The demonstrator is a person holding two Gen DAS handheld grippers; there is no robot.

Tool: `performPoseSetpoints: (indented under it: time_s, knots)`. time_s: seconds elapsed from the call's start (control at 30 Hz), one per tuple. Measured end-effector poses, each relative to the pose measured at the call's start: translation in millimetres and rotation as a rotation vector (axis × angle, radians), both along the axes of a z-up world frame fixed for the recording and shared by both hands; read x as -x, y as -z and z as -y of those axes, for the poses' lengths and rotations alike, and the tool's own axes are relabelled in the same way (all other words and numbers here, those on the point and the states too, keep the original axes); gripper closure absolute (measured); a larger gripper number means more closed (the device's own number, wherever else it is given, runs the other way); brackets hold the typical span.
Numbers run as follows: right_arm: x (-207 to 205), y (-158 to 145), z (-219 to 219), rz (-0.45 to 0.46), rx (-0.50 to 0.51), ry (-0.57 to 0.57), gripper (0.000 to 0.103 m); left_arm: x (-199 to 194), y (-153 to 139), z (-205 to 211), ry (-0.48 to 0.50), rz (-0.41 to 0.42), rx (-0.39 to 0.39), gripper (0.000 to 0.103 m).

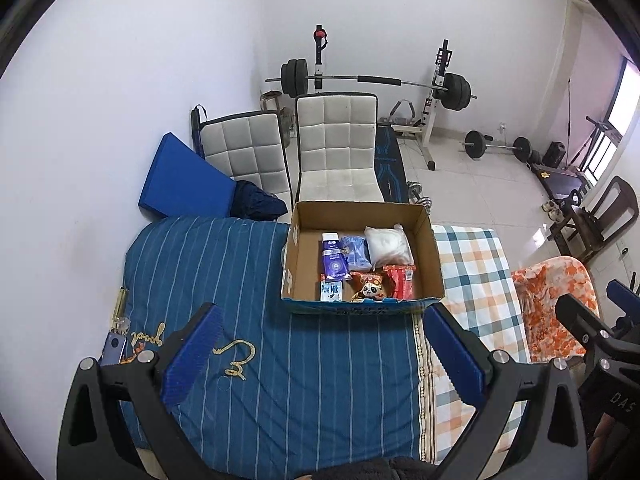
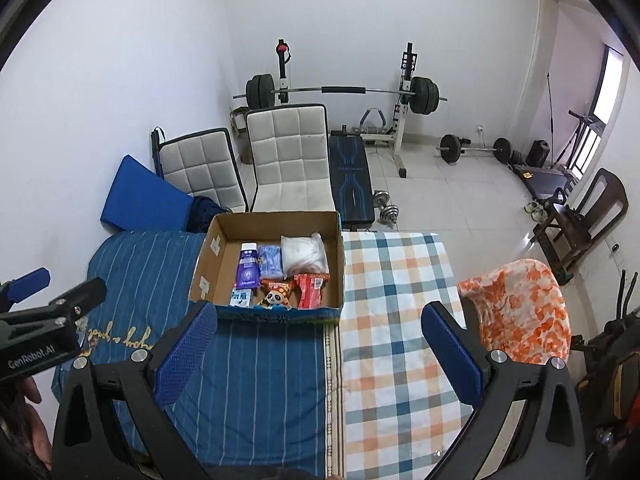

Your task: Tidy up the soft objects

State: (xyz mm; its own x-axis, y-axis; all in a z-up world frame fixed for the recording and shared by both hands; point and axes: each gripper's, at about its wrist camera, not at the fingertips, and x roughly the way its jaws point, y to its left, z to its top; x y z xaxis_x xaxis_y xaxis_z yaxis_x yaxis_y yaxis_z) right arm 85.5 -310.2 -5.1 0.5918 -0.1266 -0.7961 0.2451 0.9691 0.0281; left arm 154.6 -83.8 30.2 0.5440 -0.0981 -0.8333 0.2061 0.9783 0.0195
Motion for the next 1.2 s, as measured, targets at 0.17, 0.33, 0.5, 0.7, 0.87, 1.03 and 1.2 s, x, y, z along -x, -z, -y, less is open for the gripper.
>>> performPoseSetpoints:
  time_s: [0.17, 0.33, 0.5, 0.7, 0.87, 1.03, 1.2]
  knots:
    - [0.9, -5.2, -2.9, 0.018, 0.008, 0.001, 0.000, 1.3, -1.8, 0.2, 0.003, 0.015, -0.001, 0.000]
    - [1.4, -6.1, -4.4, 0.021, 0.004, -0.001, 0.000, 1.5, -1.5, 0.4, 0.004, 0.020, -0.004, 0.000]
    - [1.6, -5.6, -4.8, 0.014, -0.013, -0.004, 0.000, 0.7, 0.9, 0.1, 0.010, 0.013, -0.001, 0.000]
    - [1.1, -4.5, -4.7, 0.016, -0.010, -0.004, 0.000, 1.0, 1.5, 0.3, 0.011, 0.016, -0.004, 0.000]
    - [0.8, -4.4, -4.3, 0.015, -0.012, -0.006, 0.000, 1.2, 1.9, 0.2, 0.011, 0.014, -0.002, 0.000]
    - [0.8, -1.6, -3.7, 0.010, -0.019, -0.013, 0.000, 1.7, 2.6, 0.9, 0.007, 0.020, -0.002, 0.000]
    - [1.9, -0.3, -1.0, 0.010, -0.019, -0.005, 0.000, 1.2, 5.7, -1.0, -0.008, 0.007, 0.005, 0.000]
